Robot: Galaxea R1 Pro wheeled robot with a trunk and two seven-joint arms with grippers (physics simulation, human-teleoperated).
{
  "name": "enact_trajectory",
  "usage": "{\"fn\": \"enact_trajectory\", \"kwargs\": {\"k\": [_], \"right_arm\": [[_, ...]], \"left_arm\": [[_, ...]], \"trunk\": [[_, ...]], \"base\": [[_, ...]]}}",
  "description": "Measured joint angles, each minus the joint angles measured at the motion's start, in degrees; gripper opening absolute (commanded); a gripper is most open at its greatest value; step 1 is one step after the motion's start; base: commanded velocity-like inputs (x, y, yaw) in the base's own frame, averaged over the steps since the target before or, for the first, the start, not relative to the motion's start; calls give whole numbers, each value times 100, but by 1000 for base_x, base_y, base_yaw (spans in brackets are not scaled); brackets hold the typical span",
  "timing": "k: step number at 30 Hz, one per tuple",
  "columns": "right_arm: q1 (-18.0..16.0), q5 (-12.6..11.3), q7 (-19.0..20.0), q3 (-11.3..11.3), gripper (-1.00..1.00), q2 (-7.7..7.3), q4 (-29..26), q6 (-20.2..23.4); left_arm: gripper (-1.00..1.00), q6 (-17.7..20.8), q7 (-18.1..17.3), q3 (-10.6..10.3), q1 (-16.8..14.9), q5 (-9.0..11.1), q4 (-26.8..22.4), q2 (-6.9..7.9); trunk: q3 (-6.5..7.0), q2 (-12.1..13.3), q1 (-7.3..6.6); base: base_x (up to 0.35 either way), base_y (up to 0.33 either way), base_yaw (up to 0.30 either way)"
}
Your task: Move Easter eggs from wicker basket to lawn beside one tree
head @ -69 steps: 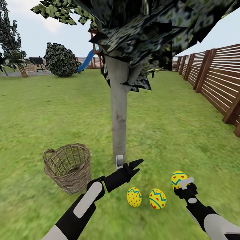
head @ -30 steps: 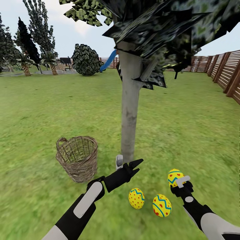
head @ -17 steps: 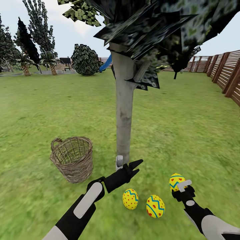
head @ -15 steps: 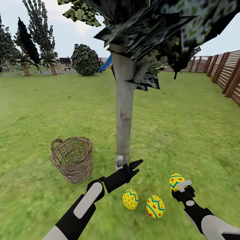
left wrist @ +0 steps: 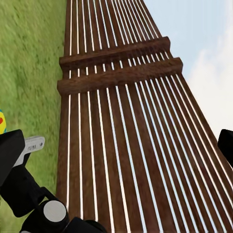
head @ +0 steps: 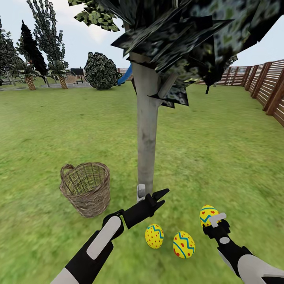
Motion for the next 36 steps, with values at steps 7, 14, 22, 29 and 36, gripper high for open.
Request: {"fn": "enact_trajectory", "kwargs": {"k": [7,14,22,29,36], "right_arm": [[-1,-1,-2,0,-100,0,-3,-2],[0,-15,-7,-14,-100,-9,-16,-43],[-1,-29,-16,-104,-100,-18,-17,-13],[0,-28,-67,-551,-100,-19,-18,28],[-1,-28,-350,-553,-100,-19,-18,35]], "left_arm": [[100,43,8,2,0,1,18,0],[100,53,11,0,0,1,-1,0],[100,53,11,2,0,1,-10,0],[100,53,11,1,0,1,-10,0],[100,53,11,0,0,1,-10,0]], "trunk": [[-126,-281,154],[-251,-562,308],[-401,-829,457],[-556,-839,475],[-711,-848,493]], "base": [[0,0,0],[0,0,0],[0,0,0],[0,0,0],[0,0,0]]}}
